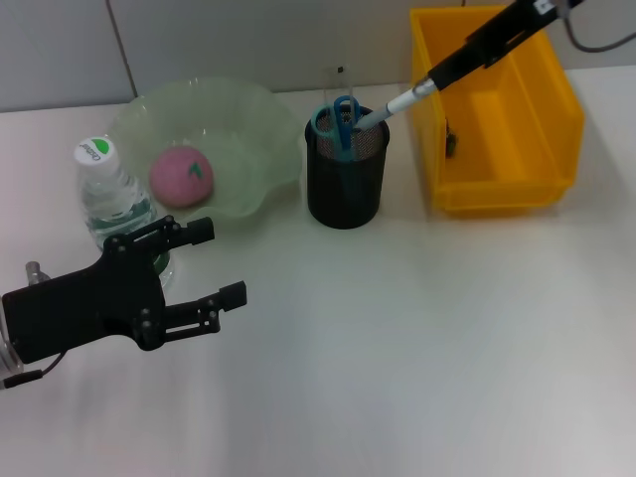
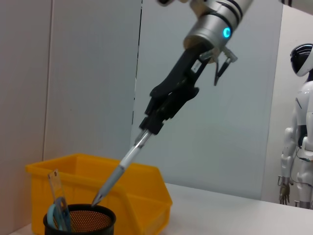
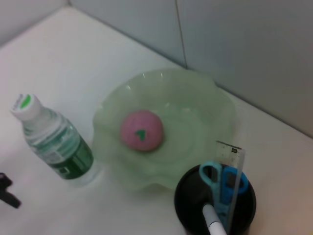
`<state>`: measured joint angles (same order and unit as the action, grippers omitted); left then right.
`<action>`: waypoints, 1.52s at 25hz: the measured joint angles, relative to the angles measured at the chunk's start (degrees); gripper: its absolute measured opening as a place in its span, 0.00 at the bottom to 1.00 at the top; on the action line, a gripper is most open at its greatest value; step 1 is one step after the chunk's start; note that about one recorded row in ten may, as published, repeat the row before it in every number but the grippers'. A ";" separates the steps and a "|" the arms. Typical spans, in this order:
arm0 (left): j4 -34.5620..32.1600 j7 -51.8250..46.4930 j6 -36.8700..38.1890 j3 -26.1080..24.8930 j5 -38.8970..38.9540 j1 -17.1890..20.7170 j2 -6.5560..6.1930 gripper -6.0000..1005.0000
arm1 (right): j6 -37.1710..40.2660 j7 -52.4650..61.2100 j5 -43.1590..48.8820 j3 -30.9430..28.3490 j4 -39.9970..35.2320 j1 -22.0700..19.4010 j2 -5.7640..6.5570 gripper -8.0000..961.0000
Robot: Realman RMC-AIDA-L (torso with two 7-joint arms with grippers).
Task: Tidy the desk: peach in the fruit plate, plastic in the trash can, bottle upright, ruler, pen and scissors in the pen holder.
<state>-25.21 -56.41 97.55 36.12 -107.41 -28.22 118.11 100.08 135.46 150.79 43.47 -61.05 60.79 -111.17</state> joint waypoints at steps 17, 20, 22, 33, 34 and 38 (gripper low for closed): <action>0.52 -1.16 0.08 0.00 0.02 -0.09 0.23 0.86 | -13.38 2.37 4.53 9.90 19.47 9.43 -0.85 0.15; 0.60 -1.44 0.08 0.00 0.02 -0.08 0.27 0.86 | -14.34 2.38 4.83 10.14 20.24 9.70 -1.34 0.15; 0.62 -1.48 0.10 0.00 0.02 -0.04 0.28 0.86 | -14.96 2.39 4.96 10.15 20.27 9.69 -1.55 0.15; 0.61 -2.19 0.62 0.21 0.02 0.17 0.35 0.86 | -16.28 3.79 6.06 10.22 20.42 9.65 -2.28 0.15; 0.61 -2.19 0.62 0.21 0.02 0.17 0.35 0.86 | -16.30 3.79 6.13 10.30 20.33 9.65 -2.47 0.15; 0.60 -2.50 0.64 1.07 0.02 0.19 0.37 0.86 | -16.54 3.93 6.25 10.93 19.14 9.15 -3.10 0.28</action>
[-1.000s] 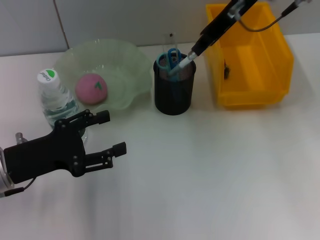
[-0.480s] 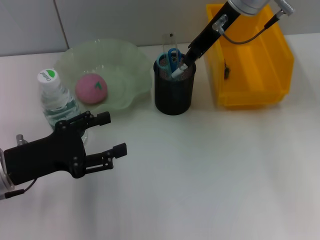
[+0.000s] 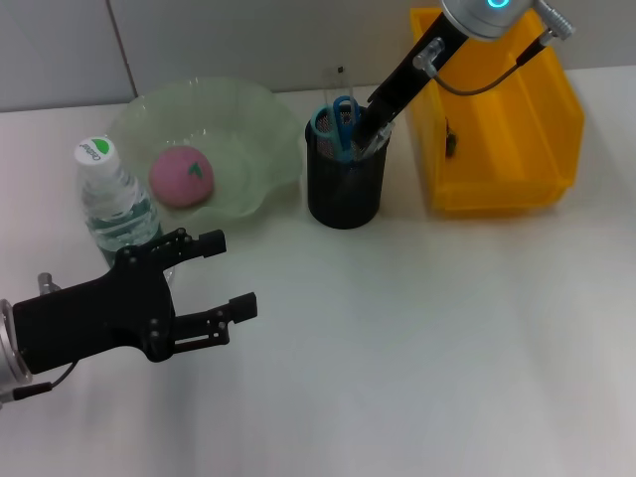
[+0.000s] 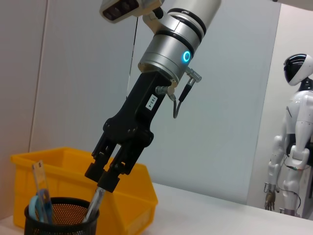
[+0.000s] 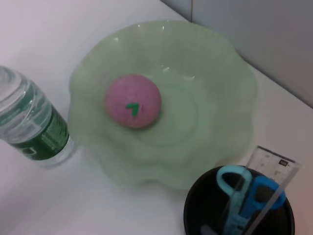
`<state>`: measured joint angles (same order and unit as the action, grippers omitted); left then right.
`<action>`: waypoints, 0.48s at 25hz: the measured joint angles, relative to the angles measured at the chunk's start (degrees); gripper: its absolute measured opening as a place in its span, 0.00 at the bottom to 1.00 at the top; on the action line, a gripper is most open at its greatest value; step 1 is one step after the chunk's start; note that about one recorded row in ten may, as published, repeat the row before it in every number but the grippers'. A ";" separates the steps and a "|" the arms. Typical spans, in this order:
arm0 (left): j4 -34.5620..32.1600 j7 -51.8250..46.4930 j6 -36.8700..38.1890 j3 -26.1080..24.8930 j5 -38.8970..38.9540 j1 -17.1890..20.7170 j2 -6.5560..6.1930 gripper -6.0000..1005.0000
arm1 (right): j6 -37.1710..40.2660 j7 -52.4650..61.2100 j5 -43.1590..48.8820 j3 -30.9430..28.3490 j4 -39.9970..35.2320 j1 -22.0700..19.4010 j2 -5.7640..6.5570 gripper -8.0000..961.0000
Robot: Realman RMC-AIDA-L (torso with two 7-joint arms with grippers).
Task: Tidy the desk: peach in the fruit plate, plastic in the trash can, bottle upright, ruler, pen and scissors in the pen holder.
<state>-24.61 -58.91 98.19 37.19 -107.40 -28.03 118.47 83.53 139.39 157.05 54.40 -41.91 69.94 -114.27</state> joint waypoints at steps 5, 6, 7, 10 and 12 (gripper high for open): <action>0.00 -0.54 0.00 0.08 0.00 0.00 -0.03 0.86 | 0.22 1.47 0.13 -0.03 -4.21 -1.90 -0.85 0.53; 0.00 -0.56 0.00 0.08 0.00 0.00 -0.05 0.86 | 0.55 1.92 0.09 -0.33 -7.65 -3.45 -1.49 0.58; 0.00 -0.58 0.00 0.08 0.01 0.00 -0.11 0.86 | 0.55 1.92 0.09 -0.33 -7.65 -3.45 -1.49 0.59; 0.00 -0.64 0.02 0.08 0.07 -0.01 -0.15 0.86 | 1.89 2.12 -1.41 -0.56 -15.42 -7.50 -3.15 0.64; 0.00 -0.87 0.04 0.08 0.05 -0.09 -0.16 0.86 | 3.05 1.77 -4.34 -0.35 -21.38 -11.02 -4.21 0.67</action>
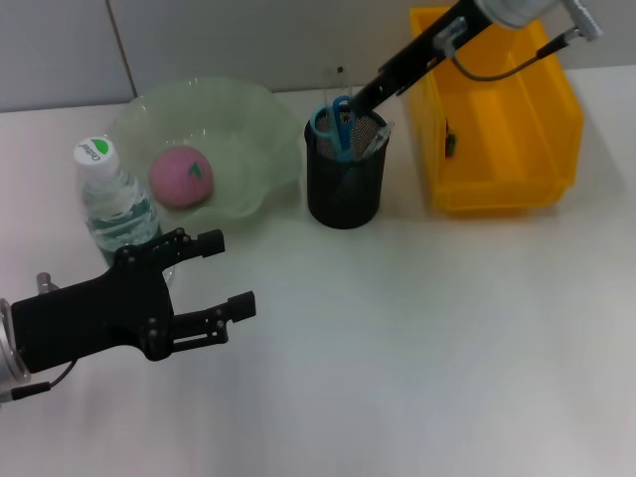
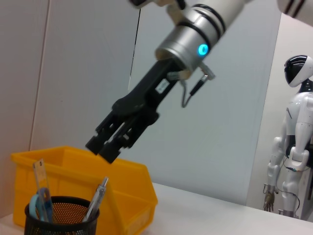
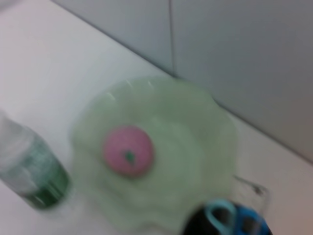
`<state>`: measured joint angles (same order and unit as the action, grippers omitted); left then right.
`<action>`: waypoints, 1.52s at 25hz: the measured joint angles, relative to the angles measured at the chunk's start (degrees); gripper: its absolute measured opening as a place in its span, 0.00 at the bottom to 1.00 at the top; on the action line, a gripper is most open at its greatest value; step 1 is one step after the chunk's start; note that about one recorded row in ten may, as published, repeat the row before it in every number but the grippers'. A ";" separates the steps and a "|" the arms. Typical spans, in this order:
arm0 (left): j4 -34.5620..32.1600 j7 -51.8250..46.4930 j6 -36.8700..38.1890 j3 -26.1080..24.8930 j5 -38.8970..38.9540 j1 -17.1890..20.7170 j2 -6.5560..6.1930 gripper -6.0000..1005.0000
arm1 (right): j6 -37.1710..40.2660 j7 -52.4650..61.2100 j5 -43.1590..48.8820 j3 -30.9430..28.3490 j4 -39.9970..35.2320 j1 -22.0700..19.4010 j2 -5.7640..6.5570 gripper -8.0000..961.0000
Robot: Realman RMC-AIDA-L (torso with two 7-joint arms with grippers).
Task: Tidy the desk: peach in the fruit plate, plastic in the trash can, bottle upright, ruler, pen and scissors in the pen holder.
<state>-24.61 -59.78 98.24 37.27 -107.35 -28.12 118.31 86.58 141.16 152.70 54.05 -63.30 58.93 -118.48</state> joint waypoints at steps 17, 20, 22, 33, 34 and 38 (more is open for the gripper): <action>-0.58 -2.18 0.33 1.54 -0.31 -0.75 -0.15 0.86 | 9.49 -41.33 -54.66 -1.82 9.60 -34.54 0.72 0.67; -0.64 -3.09 0.17 1.83 -0.78 -1.14 -0.19 0.86 | 9.33 -48.58 -54.63 -2.80 15.91 -35.60 0.73 0.70; -0.89 -4.86 -0.92 2.33 -2.12 -1.83 -0.26 0.86 | 9.43 -60.84 -54.65 -5.23 25.03 -36.29 0.88 0.76; -2.65 -5.67 -2.98 3.08 -7.08 -3.92 -0.25 0.86 | 8.59 -75.01 -52.45 -6.88 33.00 -37.30 0.93 0.82; -2.81 -5.68 -3.00 3.07 -7.19 -4.04 -0.25 0.86 | 8.33 -75.06 -52.40 -6.77 33.10 -37.21 0.93 0.82; -3.51 -5.72 -3.05 3.29 -7.42 -4.28 -0.27 0.86 | 7.94 -75.37 -52.40 -6.86 33.28 -37.13 0.89 0.82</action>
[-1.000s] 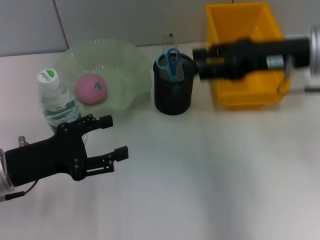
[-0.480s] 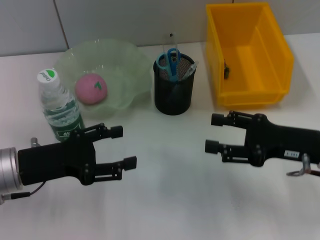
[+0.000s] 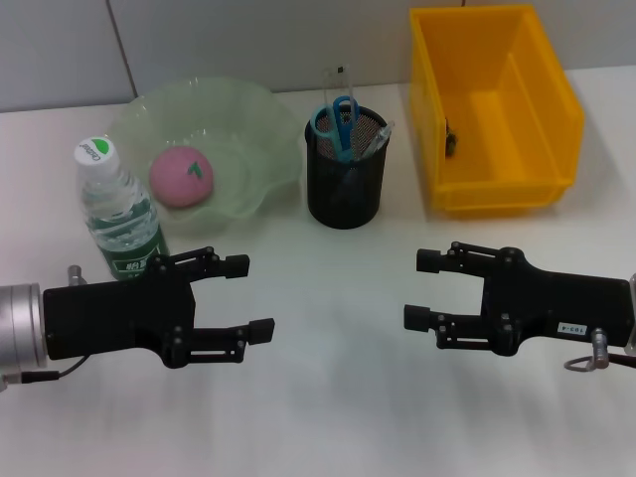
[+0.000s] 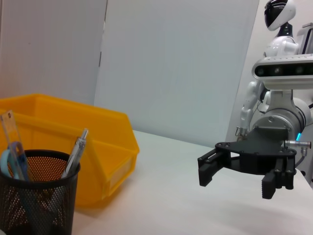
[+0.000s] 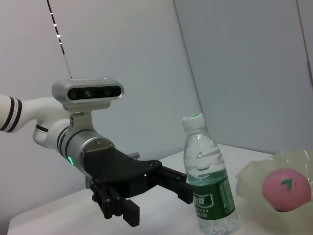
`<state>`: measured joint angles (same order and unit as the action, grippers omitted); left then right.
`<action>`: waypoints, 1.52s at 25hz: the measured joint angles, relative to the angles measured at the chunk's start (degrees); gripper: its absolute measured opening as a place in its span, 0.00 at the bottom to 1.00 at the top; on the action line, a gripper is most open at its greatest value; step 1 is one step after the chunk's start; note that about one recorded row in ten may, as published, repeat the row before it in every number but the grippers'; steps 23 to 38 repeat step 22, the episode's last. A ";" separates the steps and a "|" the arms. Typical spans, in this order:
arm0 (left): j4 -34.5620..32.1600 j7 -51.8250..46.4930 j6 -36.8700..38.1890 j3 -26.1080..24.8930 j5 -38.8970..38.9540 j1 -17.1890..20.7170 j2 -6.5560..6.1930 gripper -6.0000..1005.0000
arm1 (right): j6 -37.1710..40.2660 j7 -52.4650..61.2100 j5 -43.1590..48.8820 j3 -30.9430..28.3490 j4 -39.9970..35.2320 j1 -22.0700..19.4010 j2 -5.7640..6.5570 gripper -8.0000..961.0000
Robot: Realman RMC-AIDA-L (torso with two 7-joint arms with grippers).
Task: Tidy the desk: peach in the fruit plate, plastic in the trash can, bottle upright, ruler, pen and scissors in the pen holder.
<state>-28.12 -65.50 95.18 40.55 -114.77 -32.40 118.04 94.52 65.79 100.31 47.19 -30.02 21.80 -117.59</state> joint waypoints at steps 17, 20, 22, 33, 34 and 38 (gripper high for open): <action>-0.18 0.04 -0.34 0.34 -0.10 -0.03 -0.02 0.86 | -0.20 -0.50 -0.08 -0.29 -0.03 0.78 -0.12 0.82; -0.18 0.05 -0.43 0.32 -0.10 -0.03 -0.01 0.86 | -0.34 -0.55 -0.10 -0.32 -0.07 0.78 -0.17 0.82; -0.28 0.05 -0.45 0.31 -0.10 -0.03 -0.01 0.86 | -0.51 -0.56 -0.12 -0.33 -0.16 0.78 -0.23 0.82; -0.28 0.05 -0.45 0.31 -0.10 -0.03 -0.01 0.86 | -0.51 -0.56 -0.12 -0.33 -0.16 0.78 -0.23 0.82; -0.28 0.05 -0.45 0.31 -0.10 -0.03 -0.01 0.86 | -0.51 -0.56 -0.12 -0.33 -0.16 0.78 -0.23 0.82; -0.28 0.05 -0.45 0.31 -0.10 -0.03 -0.01 0.86 | -0.51 -0.56 -0.12 -0.33 -0.16 0.78 -0.23 0.82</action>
